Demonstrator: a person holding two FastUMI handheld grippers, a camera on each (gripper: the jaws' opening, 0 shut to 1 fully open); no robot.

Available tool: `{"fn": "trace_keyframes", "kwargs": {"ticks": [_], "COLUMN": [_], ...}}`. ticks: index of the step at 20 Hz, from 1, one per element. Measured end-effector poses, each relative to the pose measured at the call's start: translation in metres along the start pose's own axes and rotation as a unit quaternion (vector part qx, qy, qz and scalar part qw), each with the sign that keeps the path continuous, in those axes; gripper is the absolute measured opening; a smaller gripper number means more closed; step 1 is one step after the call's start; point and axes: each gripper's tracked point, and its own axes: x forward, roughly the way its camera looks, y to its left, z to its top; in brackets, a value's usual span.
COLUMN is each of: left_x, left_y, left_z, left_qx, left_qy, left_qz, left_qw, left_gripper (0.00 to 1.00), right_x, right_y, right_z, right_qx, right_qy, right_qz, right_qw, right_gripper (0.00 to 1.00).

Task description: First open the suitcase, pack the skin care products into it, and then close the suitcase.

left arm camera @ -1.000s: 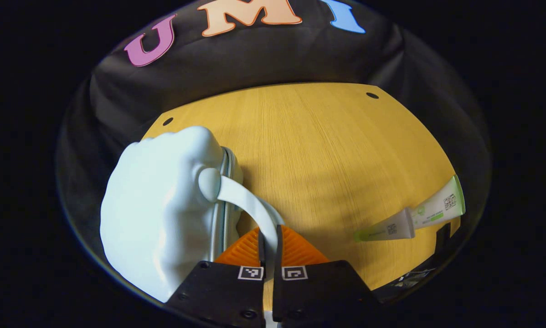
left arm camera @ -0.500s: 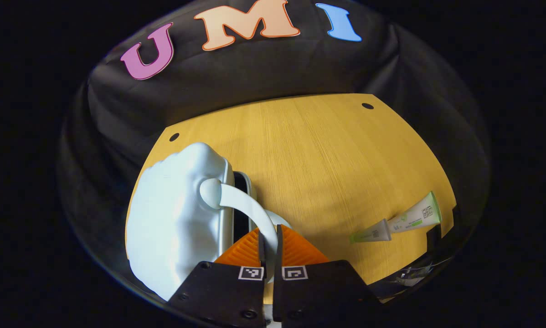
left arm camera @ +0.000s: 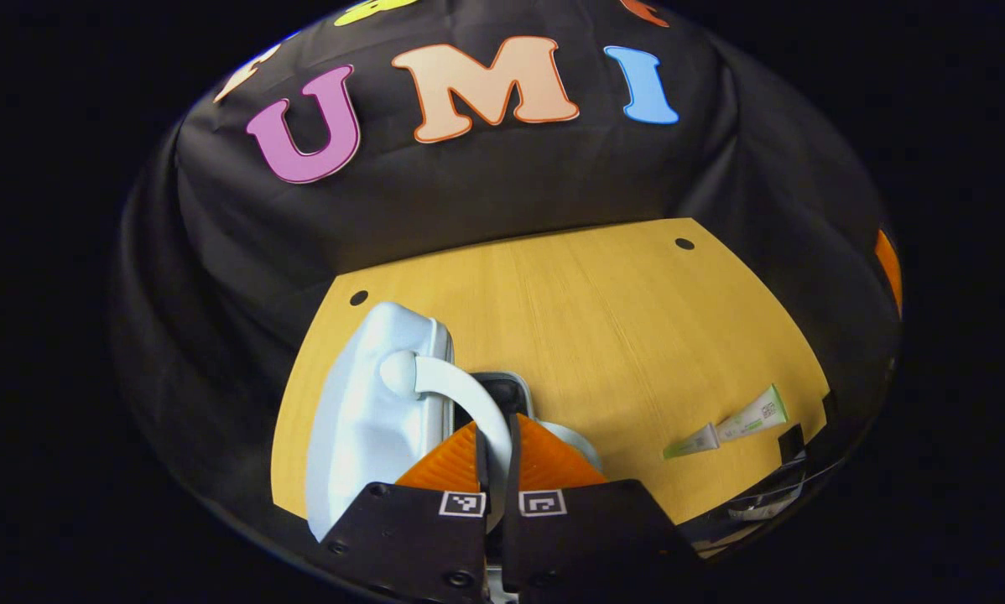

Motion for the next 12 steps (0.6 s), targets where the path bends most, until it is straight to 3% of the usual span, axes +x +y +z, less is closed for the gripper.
{"fn": "trace_keyframes", "kwargs": {"ticks": [12], "left_x": [-0.032], "left_y": [0.103], "left_z": [0.026], "left_qx": [-0.029], "left_qy": [-0.061], "left_qz": [0.045], "left_qw": [0.997], "left_gripper": [0.00], "right_x": [0.006], "right_y": [0.035], "right_z": [0.000], "right_qx": [0.000], "right_qy": [0.000], "right_qz": [0.013], "right_qw": [1.000], "right_gripper": [0.99]}}
